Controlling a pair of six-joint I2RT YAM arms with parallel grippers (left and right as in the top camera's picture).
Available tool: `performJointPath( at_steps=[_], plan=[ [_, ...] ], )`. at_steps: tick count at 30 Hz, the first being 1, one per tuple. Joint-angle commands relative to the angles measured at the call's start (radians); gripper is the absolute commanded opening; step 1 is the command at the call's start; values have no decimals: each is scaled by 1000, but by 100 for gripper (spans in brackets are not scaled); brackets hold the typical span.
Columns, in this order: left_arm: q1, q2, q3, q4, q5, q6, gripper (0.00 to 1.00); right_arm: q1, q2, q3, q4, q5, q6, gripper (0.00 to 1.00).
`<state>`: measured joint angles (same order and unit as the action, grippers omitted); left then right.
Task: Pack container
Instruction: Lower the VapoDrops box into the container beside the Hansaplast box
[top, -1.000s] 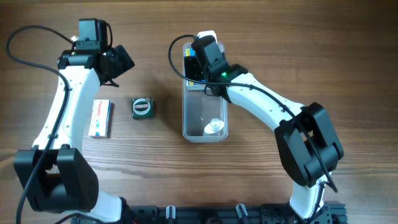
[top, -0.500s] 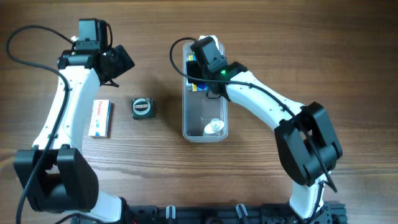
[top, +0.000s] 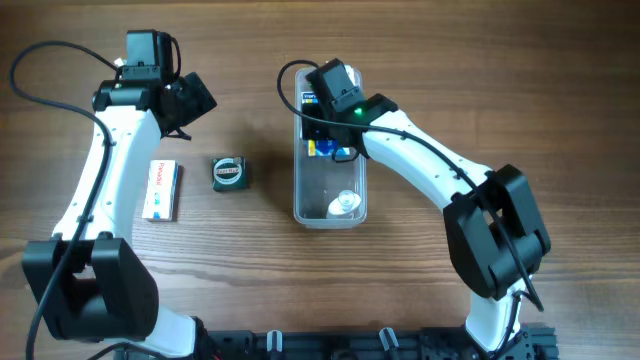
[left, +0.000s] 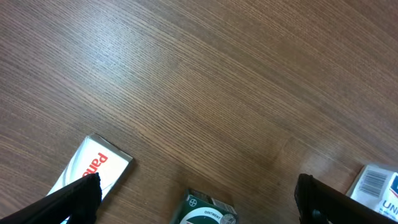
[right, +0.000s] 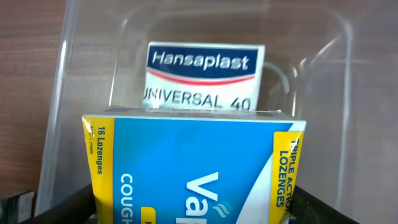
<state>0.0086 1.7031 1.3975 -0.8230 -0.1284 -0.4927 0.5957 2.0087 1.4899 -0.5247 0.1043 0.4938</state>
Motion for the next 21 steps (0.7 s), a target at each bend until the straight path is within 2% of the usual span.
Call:
performJointPath(
  at_steps=[1,7,15,18,21],
  plan=[
    [5,-20,8,-1,9,-14,100,36,-5,24,-15,-17,31,79],
    [5,-20,8,-2,9,-14,100,100,-6,24,-57,105,30,79],
    [5,-20,8,-1,9,-14,100,108,-6,24,-137,109,34,79],
    [5,-20,8,-1,9,-14,100,108,-6,24,-142,109,33,73],
    [5,-20,8,-1,9,-14,100,108,-6,24,-153,108,32,72]
  ],
)
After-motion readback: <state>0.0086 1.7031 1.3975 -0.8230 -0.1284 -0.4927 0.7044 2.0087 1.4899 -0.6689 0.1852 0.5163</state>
